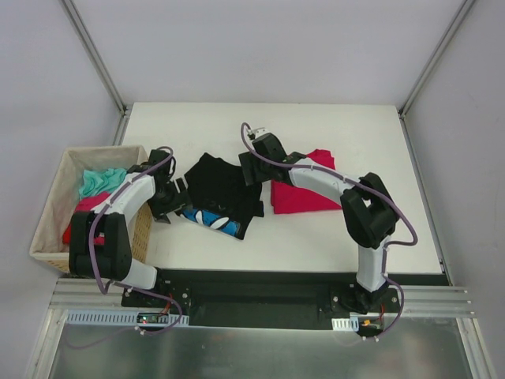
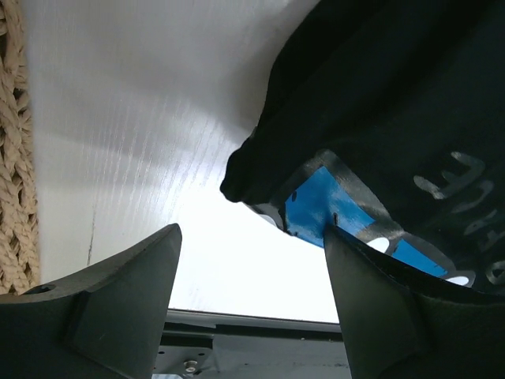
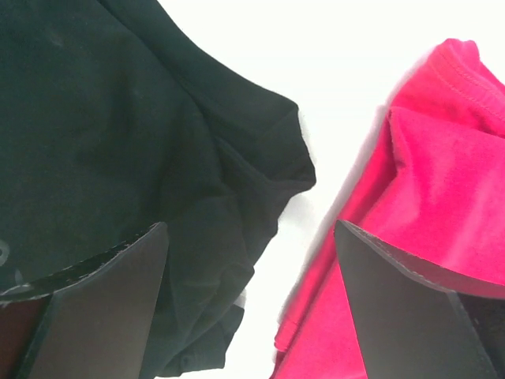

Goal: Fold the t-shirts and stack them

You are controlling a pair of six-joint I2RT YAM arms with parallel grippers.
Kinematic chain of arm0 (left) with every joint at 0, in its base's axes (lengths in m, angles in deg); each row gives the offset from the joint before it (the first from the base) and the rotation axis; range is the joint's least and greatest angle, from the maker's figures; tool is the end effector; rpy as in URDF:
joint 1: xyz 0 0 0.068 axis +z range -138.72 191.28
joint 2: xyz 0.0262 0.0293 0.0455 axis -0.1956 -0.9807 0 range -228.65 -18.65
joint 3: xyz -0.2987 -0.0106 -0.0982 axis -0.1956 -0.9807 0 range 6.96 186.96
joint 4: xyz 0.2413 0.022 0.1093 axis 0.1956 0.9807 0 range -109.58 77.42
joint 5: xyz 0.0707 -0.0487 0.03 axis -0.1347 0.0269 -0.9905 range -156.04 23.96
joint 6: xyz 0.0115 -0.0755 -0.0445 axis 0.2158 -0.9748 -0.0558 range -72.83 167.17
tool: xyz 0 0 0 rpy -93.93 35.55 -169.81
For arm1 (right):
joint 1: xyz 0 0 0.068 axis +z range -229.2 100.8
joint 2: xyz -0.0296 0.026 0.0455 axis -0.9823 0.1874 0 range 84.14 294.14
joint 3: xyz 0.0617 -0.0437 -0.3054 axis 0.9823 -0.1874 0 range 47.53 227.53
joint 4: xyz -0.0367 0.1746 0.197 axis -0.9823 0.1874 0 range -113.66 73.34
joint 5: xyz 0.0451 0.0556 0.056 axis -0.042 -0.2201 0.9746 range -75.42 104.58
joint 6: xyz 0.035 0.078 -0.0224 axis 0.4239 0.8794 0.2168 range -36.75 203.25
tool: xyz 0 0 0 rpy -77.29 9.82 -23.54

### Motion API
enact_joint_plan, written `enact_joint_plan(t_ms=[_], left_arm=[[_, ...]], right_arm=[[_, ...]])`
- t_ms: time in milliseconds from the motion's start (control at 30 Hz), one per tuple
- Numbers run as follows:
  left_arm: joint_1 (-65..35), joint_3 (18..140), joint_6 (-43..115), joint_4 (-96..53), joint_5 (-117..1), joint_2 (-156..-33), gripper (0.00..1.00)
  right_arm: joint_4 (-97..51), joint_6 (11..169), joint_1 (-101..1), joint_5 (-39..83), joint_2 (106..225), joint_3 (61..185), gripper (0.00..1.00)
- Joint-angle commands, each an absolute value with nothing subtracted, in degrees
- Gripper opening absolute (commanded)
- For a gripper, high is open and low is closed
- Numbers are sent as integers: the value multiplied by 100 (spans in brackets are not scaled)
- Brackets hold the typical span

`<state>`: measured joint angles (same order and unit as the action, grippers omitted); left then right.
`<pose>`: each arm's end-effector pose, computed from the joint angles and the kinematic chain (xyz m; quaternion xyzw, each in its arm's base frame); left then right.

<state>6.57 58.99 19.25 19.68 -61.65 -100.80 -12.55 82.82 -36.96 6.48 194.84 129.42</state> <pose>0.2763 -0.0289 0.2016 -0.1910 0.9644 -0.0864 0.1610 0.3721 0.3230 0.2355 -0.3010 0.8527 0.0909 0.4171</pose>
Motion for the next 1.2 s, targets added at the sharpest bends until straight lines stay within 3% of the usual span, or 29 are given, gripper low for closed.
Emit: enact_joint_plan(t_ms=[0, 567, 833, 933, 1067, 1100, 1167], left_arm=[[768, 5969, 1790, 1918, -5945, -10302, 73], [776, 6365, 1659, 1724, -5883, -10874, 73], [926, 6374, 1588, 1601, -5673, -11189, 70], [970, 6382, 1597, 1522, -5523, -11313, 62], [1057, 6409, 1597, 1478, -5452, -11436, 47], [1058, 6409, 1614, 1478, -5444, -11445, 32], [1067, 6409, 1615, 1461, -5443, -11463, 16]], right_arm=[[-1320, 8518, -3719, 851, 19603, 13112, 90], [-1443, 9607, -3895, 2248, 20077, 12910, 90], [-1549, 9731, -3903, 2337, 20130, 12839, 88], [-1558, 9731, -3921, 2328, 20122, 12848, 85], [-1558, 9748, -3947, 2354, 20121, 12857, 72], [-1558, 9749, -3947, 2363, 20113, 12857, 69], [-1558, 9748, -3956, 2380, 20087, 12866, 60]])
